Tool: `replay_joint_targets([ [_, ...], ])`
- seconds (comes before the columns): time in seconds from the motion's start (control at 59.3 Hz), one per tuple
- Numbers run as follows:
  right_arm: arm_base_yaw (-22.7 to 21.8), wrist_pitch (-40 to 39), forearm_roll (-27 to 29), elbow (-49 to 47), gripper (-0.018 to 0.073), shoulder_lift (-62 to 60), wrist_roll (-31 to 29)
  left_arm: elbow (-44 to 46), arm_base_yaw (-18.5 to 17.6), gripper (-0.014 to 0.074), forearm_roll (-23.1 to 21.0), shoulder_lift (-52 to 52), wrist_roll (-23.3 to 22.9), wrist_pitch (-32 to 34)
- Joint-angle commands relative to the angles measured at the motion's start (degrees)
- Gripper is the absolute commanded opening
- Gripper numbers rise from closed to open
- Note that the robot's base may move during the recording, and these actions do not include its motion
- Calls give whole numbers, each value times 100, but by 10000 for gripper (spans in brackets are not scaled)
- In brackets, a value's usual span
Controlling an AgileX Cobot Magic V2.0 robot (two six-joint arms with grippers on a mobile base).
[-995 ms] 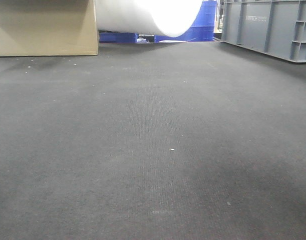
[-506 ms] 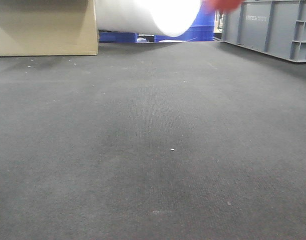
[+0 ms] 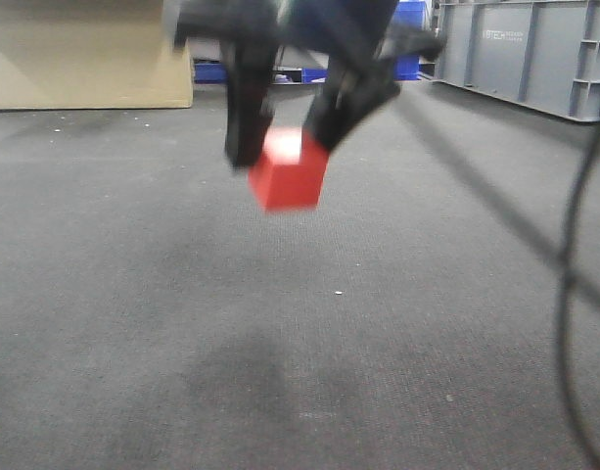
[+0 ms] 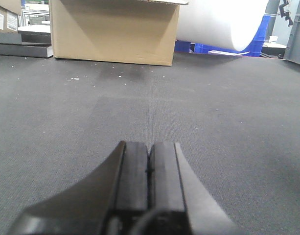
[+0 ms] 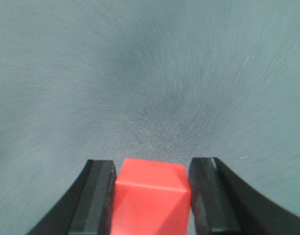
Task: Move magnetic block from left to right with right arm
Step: 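Lower the red cube onto the carpet with the right gripper and open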
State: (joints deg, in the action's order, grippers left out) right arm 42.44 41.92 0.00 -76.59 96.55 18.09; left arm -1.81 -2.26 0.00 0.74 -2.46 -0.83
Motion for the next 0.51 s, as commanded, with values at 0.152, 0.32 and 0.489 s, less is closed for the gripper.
replay_joint_targets([
  [0.152,-134,-199,-107,-324,120,461,257,-59,-10,-116,0,77,-25,515],
  [0.32,-153,-162,-107,-318,122,616,257,-59,-10,-116,0,77,-25,515],
  [0.489,-160,-151,-126,-318,181,633,257,-59,-10,-116,0,77,-25,515],
])
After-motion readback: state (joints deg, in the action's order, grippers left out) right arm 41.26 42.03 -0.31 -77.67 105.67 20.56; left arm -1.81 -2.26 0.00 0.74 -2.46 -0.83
